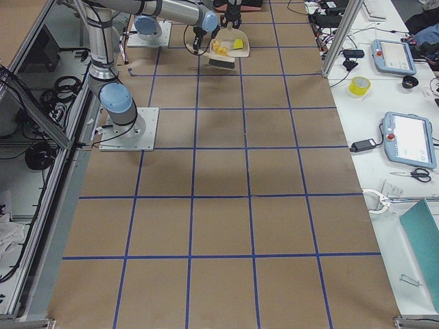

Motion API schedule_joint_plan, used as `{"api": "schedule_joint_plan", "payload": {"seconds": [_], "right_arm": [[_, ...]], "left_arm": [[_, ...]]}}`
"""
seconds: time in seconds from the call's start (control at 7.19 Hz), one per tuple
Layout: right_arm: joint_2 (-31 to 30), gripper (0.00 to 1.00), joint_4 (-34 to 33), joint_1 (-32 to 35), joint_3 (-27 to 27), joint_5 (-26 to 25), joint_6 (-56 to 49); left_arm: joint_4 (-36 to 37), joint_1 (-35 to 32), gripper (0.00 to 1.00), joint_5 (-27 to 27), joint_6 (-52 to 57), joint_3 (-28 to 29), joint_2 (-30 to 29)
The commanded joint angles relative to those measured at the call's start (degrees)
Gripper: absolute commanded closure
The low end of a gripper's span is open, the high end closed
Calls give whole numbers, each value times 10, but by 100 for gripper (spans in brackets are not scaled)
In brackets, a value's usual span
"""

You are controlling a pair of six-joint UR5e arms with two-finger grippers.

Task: Sweep and dump trash into bin
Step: 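Sweep the yellow potato into the dustpan with the right-held brush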

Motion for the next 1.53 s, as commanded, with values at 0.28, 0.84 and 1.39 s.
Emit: {"api": "schedule_joint_plan", "payload": {"seconds": [0.28,0.84,1.39], "right_arm": [[65,100,-91,34,-57,2,91],[95,100,-62,48,-153,23,127],[82,100,17,43,-178,11,126]], "left_arm": [[-1,0,95,-1,-10,-12,11],[0,0,95,-1,-11,-11,11],[0,26,97,-30,-4,-9,11]]}}
